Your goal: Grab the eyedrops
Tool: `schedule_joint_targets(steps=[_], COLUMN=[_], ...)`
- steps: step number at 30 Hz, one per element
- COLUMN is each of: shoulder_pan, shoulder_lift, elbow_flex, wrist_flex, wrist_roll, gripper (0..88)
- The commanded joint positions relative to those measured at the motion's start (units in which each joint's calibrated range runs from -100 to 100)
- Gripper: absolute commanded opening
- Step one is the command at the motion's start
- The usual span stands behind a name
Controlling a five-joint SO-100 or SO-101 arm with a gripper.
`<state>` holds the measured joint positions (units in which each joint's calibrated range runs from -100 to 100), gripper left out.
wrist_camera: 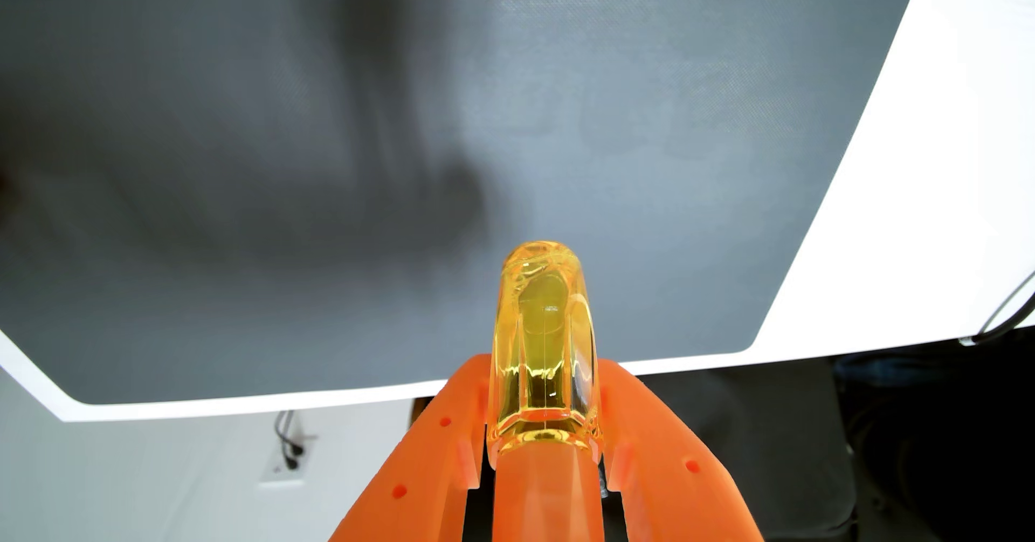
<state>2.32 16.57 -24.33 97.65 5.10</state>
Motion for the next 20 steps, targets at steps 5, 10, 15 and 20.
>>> schedule_joint_targets(steps=[5, 10, 15, 20], shoulder_pan=[-1.32, -1.32, -1.32, -1.32], shoulder_lift=[-3.37, -3.54, -3.54, -3.54], elbow_flex=[-2.37, -2.46, -2.46, -2.46], wrist_flex=[0.02, 0.10, 0.10, 0.19], wrist_roll=[-0.31, -0.31, -0.31, -0.31], gripper=[0.6, 0.6, 0.6, 0.6])
